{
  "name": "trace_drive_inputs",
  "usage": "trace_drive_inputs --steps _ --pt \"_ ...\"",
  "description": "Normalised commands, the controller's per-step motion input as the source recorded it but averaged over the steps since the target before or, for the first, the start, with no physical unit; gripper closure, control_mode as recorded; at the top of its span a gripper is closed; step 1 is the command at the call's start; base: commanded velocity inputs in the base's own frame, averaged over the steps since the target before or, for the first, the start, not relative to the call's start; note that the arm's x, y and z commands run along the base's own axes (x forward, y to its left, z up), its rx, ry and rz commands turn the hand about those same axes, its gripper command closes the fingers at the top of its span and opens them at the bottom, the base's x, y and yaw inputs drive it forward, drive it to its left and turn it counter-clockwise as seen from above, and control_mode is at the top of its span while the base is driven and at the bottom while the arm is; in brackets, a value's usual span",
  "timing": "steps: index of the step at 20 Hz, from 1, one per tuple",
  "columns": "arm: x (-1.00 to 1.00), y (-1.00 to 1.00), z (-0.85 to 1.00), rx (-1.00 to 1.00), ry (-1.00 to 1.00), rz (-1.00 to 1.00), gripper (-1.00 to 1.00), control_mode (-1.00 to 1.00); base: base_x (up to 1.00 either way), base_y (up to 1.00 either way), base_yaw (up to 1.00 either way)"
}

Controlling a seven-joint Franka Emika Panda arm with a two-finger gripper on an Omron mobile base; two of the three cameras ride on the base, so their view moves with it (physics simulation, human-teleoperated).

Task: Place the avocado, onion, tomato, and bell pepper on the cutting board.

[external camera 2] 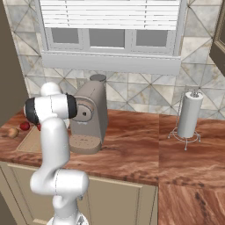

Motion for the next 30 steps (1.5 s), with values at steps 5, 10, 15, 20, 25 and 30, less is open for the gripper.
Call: trace_drive_inputs --steps 5,10,15,20,25,30 --pt "0.0 -0.21 -0.29 0.0 -0.01 0.0 -1.0 -1.0 0.0 0.0 0.0" --pt "0.0 -0.05 -0.19 -0.01 -0.01 0.0 1.0 -1.0 0.0 0.0 0.0" --pt "-0.08 -0.01 -0.08 0.0 -0.07 0.0 1.0 -1.0 0.0 0.0 0.0" --pt "-0.33 0.0 0.03 0.0 -0.17 0.0 1.0 -1.0 0.0 0.0 0.0" --pt "-0.51 0.03 0.38 0.0 -0.23 0.0 1.0 -1.0 0.0 0.0 0.0" --pt "-0.57 0.18 0.66 0.0 -0.27 -0.02 1.0 -1.0 0.0 0.0 0.0"
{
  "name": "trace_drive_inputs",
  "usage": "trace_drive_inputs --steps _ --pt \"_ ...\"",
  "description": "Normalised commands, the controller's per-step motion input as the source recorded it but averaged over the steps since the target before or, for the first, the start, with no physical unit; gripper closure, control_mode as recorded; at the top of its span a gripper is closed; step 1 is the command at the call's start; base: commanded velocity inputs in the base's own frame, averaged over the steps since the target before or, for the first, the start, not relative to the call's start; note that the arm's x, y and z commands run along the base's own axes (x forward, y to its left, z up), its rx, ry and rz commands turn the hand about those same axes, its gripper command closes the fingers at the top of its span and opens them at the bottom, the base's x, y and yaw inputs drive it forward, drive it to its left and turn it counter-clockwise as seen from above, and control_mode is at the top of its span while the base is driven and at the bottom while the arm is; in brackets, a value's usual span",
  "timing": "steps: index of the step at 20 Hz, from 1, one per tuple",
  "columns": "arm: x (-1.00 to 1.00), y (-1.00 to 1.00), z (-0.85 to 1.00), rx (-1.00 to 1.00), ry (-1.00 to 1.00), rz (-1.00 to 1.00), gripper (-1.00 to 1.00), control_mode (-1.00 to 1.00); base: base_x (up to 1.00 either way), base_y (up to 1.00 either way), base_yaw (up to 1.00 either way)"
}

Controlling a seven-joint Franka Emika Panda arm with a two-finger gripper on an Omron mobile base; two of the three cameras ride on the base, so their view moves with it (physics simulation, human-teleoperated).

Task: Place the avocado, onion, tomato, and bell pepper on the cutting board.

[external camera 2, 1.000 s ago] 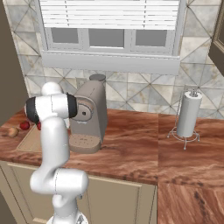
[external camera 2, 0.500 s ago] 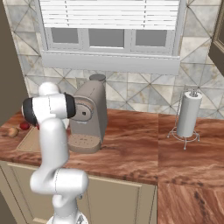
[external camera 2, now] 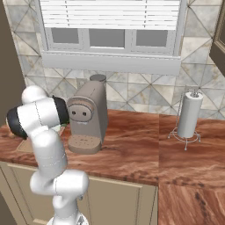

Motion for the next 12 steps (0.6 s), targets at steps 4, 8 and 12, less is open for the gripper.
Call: trace_drive_inputs --steps 4,8,12 --pt "-0.63 0.26 0.69 0.0 -0.25 -0.07 1.0 -1.0 0.0 0.0 0.0" --pt "-0.71 0.15 0.76 0.05 -0.22 -0.06 1.0 -1.0 0.0 0.0 0.0" --pt "-0.91 0.01 0.55 0.15 -0.19 -0.03 1.0 -1.0 0.0 0.0 0.0"
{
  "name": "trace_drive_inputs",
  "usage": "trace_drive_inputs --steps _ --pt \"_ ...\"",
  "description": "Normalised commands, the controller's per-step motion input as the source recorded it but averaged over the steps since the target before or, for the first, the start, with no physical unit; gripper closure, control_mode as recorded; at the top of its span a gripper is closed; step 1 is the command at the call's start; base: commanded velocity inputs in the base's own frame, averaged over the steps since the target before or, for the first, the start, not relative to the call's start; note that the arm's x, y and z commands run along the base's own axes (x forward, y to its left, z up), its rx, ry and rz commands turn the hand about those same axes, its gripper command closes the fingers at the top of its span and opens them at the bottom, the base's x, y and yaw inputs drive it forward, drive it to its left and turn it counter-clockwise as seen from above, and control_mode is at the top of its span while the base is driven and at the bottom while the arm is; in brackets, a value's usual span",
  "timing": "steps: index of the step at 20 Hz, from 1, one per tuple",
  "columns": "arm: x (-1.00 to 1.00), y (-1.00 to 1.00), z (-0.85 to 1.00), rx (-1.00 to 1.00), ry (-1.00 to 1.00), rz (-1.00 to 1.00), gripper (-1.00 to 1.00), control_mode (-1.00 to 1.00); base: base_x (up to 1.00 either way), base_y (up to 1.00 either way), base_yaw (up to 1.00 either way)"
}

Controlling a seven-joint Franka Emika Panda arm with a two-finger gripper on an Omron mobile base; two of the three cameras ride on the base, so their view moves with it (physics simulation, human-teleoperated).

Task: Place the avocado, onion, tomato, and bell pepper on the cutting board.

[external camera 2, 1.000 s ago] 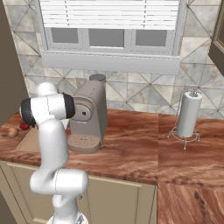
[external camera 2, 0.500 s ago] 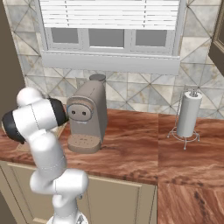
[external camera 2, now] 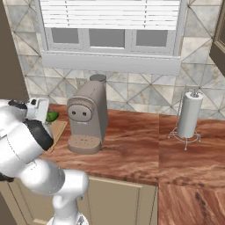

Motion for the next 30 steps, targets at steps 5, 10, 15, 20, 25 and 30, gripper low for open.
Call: trace_drive_inputs --steps 5,10,15,20,25,30 --pt "-0.85 0.0 0.42 0.25 -0.11 0.0 1.0 -1.0 0.0 0.0 0.0" --pt "-0.54 0.0 0.37 0.34 -0.02 0.0 1.0 -1.0 0.0 0.0 0.0" --pt "-0.04 0.0 0.15 0.39 0.0 0.0 1.0 -1.0 0.0 0.0 0.0" --pt "0.03 0.0 -0.01 0.37 0.05 0.0 1.0 -1.0 0.0 0.0 0.0" --pt "0.28 0.14 0.0 0.27 0.15 0.0 1.0 -1.0 0.0 0.0 0.0" --pt "0.6 0.33 -0.02 0.16 0.24 -0.07 1.0 -1.0 0.0 0.0 0.0"
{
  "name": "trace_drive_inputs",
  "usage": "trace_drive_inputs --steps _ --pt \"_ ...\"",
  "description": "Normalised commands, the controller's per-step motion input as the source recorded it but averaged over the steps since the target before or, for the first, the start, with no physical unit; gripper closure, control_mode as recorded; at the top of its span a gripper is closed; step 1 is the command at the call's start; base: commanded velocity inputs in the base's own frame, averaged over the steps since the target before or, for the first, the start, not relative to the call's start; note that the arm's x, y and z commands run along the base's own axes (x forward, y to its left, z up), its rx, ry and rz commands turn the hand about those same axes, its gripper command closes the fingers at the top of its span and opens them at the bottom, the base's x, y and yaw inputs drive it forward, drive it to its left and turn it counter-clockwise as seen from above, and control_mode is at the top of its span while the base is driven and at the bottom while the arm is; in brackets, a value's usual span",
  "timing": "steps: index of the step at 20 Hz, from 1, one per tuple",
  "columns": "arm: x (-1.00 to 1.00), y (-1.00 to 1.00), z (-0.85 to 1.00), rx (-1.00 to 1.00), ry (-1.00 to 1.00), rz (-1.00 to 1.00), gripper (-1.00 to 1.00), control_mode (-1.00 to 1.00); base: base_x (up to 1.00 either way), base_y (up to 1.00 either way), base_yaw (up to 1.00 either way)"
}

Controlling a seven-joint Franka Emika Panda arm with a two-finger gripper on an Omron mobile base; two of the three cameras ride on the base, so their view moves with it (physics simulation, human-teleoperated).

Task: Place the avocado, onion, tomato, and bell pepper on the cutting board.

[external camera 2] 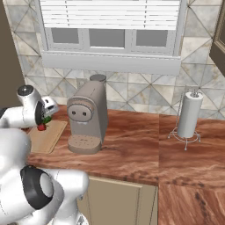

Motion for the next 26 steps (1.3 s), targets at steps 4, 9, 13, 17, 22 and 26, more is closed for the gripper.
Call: trace_drive_inputs --steps 4,9,13,17,22,26 --pt "0.5 0.41 -0.25 0.05 0.25 -0.1 1.0 -1.0 0.0 0.0 0.0" --pt "0.12 0.4 -0.48 0.0 0.27 -0.14 1.0 -1.0 0.0 0.0 0.0" --pt "0.05 0.32 -0.39 0.0 0.17 -0.14 1.0 -1.0 0.0 0.0 0.0" --pt "0.09 0.21 -0.47 0.0 0.15 -0.1 1.0 -1.0 0.0 0.0 0.0" --pt "0.0 0.05 -0.57 0.0 0.07 -0.05 1.0 -1.0 0.0 0.0 0.0" --pt "0.0 0.13 -0.38 0.0 0.0 -0.04 1.0 -1.0 0.0 0.0 0.0"
